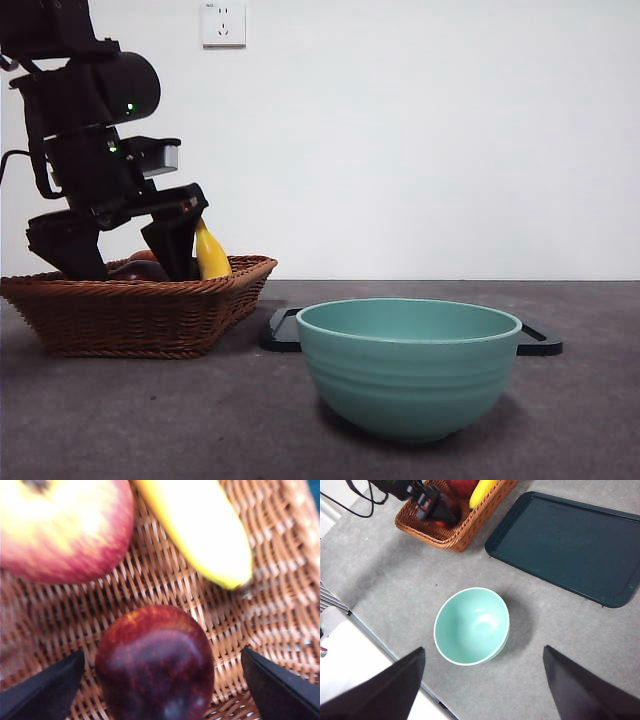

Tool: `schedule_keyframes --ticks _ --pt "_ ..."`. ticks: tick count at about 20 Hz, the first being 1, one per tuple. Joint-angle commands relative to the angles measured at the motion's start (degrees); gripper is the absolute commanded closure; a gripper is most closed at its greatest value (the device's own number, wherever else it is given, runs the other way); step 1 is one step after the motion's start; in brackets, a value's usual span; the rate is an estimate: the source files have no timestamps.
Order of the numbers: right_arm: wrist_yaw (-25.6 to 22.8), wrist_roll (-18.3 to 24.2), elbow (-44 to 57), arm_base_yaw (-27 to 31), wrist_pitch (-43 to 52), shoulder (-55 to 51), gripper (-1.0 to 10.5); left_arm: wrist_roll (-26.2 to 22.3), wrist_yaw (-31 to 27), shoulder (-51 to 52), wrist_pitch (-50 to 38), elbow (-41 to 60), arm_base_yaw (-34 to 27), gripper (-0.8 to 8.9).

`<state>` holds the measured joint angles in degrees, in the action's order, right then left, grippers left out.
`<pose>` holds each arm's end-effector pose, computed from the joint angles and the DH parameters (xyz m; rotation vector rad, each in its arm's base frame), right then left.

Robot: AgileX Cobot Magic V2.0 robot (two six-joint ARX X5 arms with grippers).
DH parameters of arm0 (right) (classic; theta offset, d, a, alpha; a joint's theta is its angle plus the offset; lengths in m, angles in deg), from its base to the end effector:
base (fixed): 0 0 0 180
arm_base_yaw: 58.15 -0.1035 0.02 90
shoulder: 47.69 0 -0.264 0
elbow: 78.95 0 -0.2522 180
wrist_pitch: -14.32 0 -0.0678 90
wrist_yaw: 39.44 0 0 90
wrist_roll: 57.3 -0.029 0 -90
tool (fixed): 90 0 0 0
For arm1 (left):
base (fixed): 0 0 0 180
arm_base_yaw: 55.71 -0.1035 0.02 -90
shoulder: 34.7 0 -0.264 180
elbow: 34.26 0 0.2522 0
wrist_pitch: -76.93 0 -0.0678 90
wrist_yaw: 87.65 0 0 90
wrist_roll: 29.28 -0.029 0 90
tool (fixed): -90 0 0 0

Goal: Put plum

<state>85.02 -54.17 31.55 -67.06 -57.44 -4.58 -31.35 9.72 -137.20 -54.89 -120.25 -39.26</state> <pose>0.1137 0.0344 0.3307 0.1298 0.7698 0.7370 0.3444 -0.1056 0.2023 0.1217 1.1264 -0.3909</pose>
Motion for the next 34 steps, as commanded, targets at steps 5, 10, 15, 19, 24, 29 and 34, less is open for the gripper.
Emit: schedule_keyframes --ticks 5,10,15,19,24,29,34 --pt "0.1 -0.1 -1.0 -0.1 1.0 0.3 5.7 -0.5 -0.1 -1.5 -0.4 -1.4 0.3 4.54" --pt "0.1 -0.1 -1.0 -0.1 0.9 0.3 5.7 -0.5 -0.1 -1.2 0.3 -1.4 0.4 5.37" --pt "0.0 -0.1 -1.0 -0.1 1.0 0.3 5.7 -0.4 0.0 3.9 0.5 -1.5 0.8 5.37" --pt "0.0 -0.1 -1.0 -0.1 1.0 0.3 5.7 -0.2 2.6 12.8 2.1 -1.5 2.3 5.37" --pt "0.0 -0.1 -1.0 -0.1 1.0 0.3 5.7 0.2 9.8 22.3 5.2 -1.5 8.5 5.37" --pt "0.0 -0.1 -1.0 -0.1 1.0 0.2 5.7 0.1 10.3 22.9 5.0 -1.4 18.8 5.37" --pt "0.0 -0.1 -1.0 -0.1 1.0 0.2 5.7 -0.1 10.3 18.1 3.2 -1.4 27.2 5.37"
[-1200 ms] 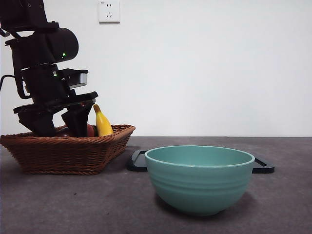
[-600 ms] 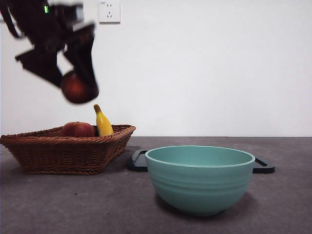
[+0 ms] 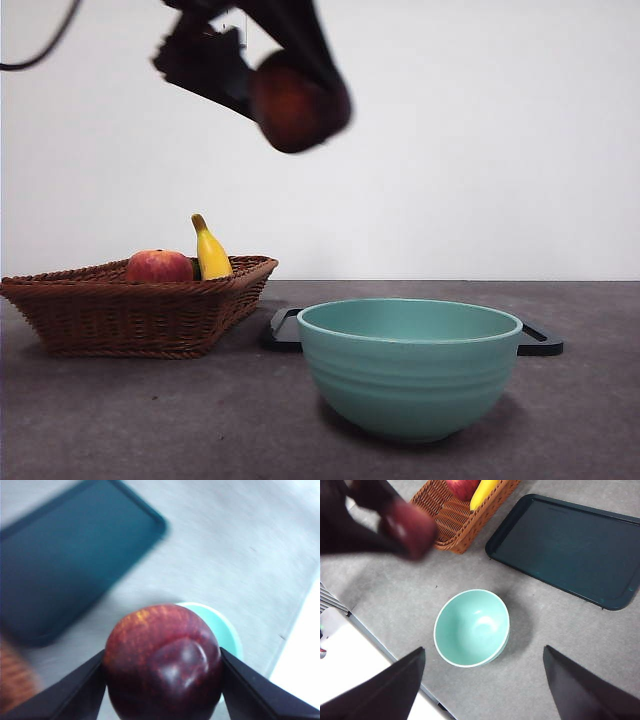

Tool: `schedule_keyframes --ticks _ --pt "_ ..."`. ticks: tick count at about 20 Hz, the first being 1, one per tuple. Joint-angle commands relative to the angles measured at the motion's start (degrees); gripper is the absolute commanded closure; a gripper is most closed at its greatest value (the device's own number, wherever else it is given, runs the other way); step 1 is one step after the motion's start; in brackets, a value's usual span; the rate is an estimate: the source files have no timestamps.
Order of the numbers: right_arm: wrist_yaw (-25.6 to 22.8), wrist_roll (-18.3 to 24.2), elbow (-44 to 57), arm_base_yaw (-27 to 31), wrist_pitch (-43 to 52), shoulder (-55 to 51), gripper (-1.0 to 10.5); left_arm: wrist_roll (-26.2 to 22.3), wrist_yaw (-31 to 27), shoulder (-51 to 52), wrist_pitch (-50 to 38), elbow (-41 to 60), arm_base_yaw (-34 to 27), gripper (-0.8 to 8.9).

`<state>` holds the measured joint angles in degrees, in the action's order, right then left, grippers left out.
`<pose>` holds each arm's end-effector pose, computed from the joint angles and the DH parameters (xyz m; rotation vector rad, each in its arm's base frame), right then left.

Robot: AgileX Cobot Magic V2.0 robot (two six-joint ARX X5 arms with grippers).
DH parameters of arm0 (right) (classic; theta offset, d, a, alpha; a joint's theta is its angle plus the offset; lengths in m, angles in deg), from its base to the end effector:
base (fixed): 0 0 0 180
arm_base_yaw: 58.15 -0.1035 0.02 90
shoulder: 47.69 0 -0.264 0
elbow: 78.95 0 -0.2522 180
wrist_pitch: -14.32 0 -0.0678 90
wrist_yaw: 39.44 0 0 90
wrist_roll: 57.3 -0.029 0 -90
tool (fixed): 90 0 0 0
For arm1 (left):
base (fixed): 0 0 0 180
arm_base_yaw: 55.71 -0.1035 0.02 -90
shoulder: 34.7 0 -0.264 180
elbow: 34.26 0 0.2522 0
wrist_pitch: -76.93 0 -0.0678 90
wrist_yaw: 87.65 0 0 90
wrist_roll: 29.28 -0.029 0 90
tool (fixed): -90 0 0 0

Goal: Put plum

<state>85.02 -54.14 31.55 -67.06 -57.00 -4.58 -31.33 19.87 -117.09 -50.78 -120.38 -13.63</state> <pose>0.1141 0.0345 0.3312 0.1276 0.7619 0.7378 0.2167 -0.2074 0.3100 0.2188 0.8476 -0.9909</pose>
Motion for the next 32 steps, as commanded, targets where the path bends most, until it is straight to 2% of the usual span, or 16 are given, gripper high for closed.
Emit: schedule_keyframes --ticks 1,5,13,24,25,28,32 --pt "0.0 -0.2 -1.0 -0.1 0.5 0.2 5.7 -0.4 0.1 -3.3 -1.1 -1.3 2.9 5.37" --pt "0.0 -0.2 -1.0 -0.1 0.5 0.3 5.7 -2.0 -0.1 -9.2 -1.4 -1.3 6.6 5.37" --pt "0.0 -0.2 -1.0 -0.1 0.5 0.2 5.7 -5.5 -7.2 -19.3 -5.0 -1.3 11.6 5.37" --pt "0.1 -0.2 -1.0 -0.1 0.5 0.2 5.7 -9.5 -10.3 -23.0 -5.4 -1.3 13.6 5.32" --pt "0.0 -0.2 -1.0 -0.1 0.5 0.2 5.7 -9.5 -10.3 -23.1 -5.4 -1.3 13.7 5.22" --pt "0.0 -0.2 -1.0 -0.1 0.5 0.3 5.7 -9.5 -10.3 -23.1 -5.6 -1.3 14.2 4.15" --pt "0.0 -0.2 -1.0 -0.1 0.5 0.2 5.7 -9.3 -10.3 -23.1 -5.6 -1.3 14.2 4.06"
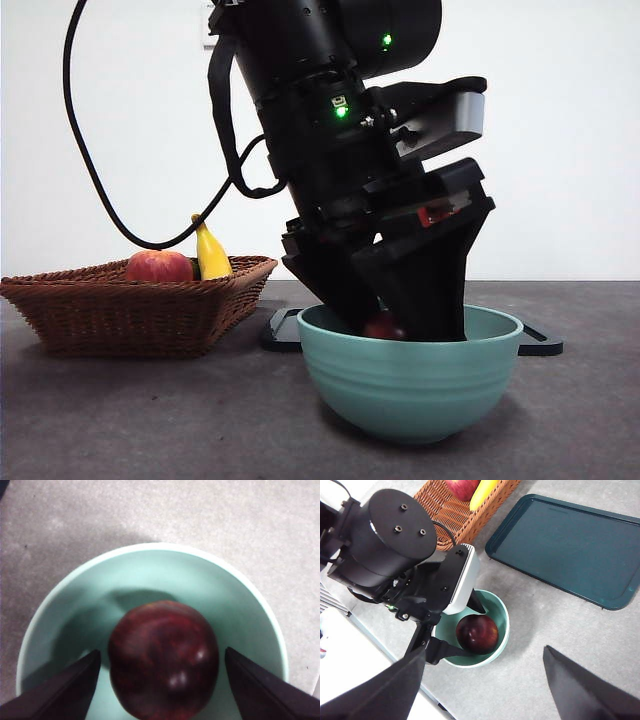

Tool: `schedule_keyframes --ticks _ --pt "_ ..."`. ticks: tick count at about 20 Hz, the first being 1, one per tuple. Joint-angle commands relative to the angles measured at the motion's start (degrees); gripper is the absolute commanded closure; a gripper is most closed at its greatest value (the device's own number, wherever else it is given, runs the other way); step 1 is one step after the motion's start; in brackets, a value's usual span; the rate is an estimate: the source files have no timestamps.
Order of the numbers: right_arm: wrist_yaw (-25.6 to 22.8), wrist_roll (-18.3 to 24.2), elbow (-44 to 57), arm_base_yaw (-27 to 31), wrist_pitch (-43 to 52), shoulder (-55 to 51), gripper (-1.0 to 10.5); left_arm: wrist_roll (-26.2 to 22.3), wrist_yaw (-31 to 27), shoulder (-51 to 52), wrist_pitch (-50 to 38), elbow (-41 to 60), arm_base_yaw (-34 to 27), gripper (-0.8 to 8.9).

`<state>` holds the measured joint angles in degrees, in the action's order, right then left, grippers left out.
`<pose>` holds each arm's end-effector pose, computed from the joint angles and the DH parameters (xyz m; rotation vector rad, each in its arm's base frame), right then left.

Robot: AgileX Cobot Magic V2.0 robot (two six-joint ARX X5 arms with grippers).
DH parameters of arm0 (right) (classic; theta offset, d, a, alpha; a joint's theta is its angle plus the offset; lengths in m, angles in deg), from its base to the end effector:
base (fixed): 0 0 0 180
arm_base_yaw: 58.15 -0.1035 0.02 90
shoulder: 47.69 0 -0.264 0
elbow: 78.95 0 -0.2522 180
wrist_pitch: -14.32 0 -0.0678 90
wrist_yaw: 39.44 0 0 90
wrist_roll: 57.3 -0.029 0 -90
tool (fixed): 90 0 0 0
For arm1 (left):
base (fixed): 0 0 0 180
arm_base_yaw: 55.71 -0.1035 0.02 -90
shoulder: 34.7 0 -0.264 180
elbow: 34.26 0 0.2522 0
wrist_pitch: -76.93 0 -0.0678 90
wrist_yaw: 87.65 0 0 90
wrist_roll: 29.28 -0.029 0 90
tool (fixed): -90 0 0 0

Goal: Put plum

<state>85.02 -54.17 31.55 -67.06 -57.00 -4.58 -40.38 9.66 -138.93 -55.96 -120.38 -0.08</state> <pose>0.1141 0.0345 0.3312 0.1280 0.7621 0.7376 0.2031 -0.3034 0.1933 0.6454 0.9979 -1.0835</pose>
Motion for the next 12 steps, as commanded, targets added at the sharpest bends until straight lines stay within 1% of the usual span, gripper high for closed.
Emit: schedule_keyframes --ticks 1,8,12 --pt "0.0 -0.1 -1.0 -0.1 0.5 0.2 5.7 0.0 -0.1 -1.2 -0.2 -1.5 0.7 4.07" --pt "0.0 -0.1 -1.0 -0.1 0.5 0.2 5.7 0.3 -0.1 -0.1 6.2 -9.2 0.4 4.07" --pt "0.0 -0.1 -1.0 -0.1 0.4 0.2 5.7 1.7 -0.1 3.1 7.1 -13.4 -2.1 4.07"
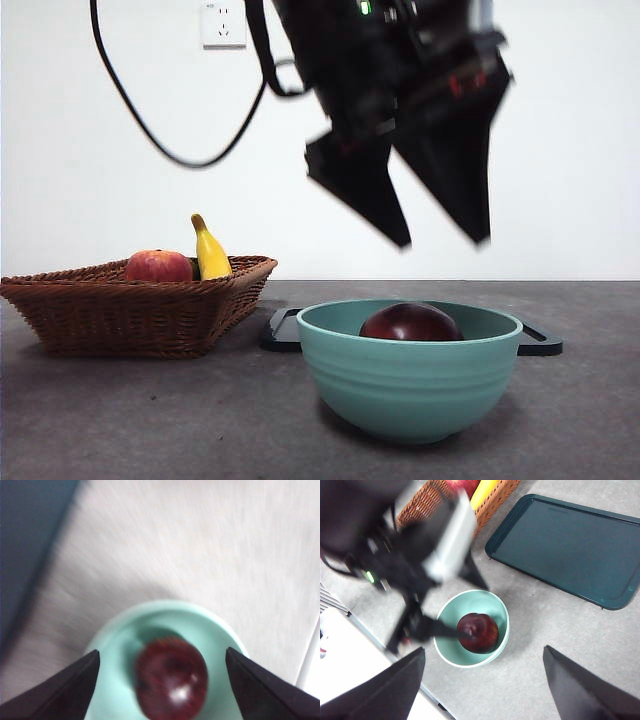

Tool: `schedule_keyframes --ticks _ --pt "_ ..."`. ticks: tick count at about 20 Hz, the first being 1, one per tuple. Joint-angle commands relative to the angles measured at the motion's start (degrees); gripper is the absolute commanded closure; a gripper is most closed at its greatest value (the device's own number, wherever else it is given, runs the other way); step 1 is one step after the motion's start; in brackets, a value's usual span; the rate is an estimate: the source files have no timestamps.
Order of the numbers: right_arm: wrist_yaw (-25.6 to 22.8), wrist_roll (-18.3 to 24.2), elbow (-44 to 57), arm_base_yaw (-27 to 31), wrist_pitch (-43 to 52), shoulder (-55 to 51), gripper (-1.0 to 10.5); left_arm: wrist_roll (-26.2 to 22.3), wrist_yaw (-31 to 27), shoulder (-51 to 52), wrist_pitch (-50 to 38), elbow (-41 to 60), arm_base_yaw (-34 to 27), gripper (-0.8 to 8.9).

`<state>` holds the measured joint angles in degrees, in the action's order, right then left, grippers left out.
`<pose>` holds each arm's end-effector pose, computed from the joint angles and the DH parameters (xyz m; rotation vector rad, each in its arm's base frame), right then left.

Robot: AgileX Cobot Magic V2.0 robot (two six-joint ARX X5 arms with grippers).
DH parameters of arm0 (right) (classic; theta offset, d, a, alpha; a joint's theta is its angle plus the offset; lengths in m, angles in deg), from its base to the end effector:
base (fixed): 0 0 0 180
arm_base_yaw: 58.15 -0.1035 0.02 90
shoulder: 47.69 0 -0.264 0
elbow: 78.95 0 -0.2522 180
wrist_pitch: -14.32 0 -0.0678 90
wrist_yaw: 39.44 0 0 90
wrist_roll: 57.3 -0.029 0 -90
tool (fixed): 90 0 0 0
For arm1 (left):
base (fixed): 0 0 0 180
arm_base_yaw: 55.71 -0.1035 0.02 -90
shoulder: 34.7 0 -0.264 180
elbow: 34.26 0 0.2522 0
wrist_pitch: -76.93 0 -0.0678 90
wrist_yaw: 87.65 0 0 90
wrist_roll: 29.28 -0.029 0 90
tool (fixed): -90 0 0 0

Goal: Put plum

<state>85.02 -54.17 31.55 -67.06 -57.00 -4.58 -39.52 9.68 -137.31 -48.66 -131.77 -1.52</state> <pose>0.1141 0.0345 0.3312 0.1280 0.7621 0.7376 0.2181 -0.3086 0.2555 0.5804 0.9131 -1.0652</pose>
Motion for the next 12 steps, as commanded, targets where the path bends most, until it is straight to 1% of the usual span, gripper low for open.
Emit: schedule_keyframes --ticks 1,3,7,12 --pt "0.0 -0.1 -1.0 -0.1 0.4 0.2 5.7 0.9 -0.1 3.1 -0.7 -2.1 -1.7 4.07" --pt "0.0 -0.1 -1.0 -0.1 0.5 0.2 5.7 2.5 -0.1 6.5 -1.6 -2.1 -4.8 4.08" --pt "0.0 -0.1 -1.0 -0.1 0.5 0.2 5.7 4.2 -0.1 14.1 -0.9 -2.1 -13.1 4.08" --pt "0.0 -0.1 -1.0 -0.1 0.5 0.2 5.7 4.3 0.0 23.1 4.1 -2.0 -24.8 4.08"
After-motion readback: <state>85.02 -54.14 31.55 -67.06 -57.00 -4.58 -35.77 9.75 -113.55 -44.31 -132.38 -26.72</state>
